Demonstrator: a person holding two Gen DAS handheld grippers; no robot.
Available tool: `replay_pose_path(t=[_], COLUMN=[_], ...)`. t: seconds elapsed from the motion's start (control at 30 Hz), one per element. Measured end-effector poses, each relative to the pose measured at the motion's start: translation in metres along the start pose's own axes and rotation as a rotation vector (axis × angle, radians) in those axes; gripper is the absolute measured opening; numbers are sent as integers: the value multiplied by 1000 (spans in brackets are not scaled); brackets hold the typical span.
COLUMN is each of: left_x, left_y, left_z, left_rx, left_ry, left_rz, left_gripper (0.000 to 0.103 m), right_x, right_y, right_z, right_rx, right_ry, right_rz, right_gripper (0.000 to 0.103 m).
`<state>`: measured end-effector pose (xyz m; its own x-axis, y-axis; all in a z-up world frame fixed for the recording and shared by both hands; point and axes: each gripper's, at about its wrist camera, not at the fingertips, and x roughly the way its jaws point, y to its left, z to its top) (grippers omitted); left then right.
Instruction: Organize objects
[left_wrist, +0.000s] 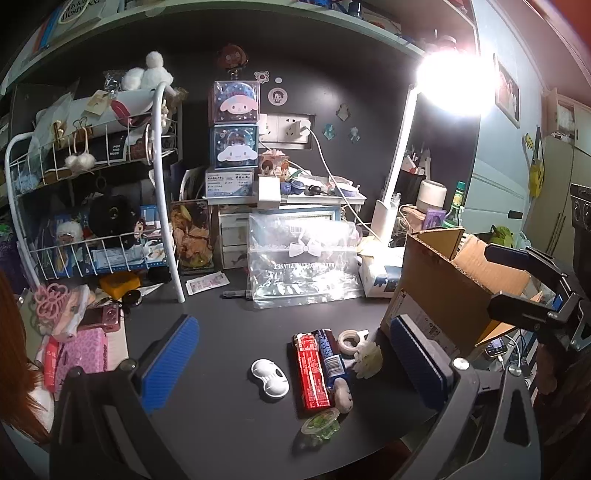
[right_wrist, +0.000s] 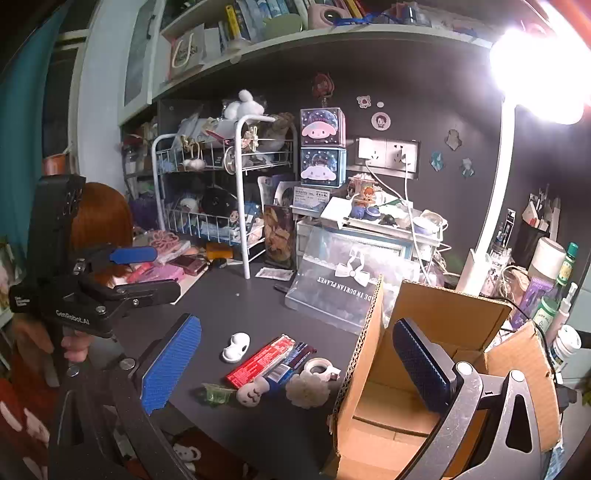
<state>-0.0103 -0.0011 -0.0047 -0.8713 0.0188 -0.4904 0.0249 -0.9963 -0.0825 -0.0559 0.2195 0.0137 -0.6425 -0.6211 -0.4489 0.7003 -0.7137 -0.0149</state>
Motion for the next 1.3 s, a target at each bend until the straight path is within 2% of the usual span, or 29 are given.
replay_pose_path(t=[0.57,1.3], left_x=[4,4], left_y=[4,-1], left_z=[0,0], left_rx=[-3,8], left_ry=[11,13], left_rz=[10,1], left_gripper=[103,103], right_x=[0,-5], right_y=[-13,-11], right_z=[0,-1], right_rx=[39,3], right_ry=[-1,-17], right_rz=[31,13], right_gripper=[103,103])
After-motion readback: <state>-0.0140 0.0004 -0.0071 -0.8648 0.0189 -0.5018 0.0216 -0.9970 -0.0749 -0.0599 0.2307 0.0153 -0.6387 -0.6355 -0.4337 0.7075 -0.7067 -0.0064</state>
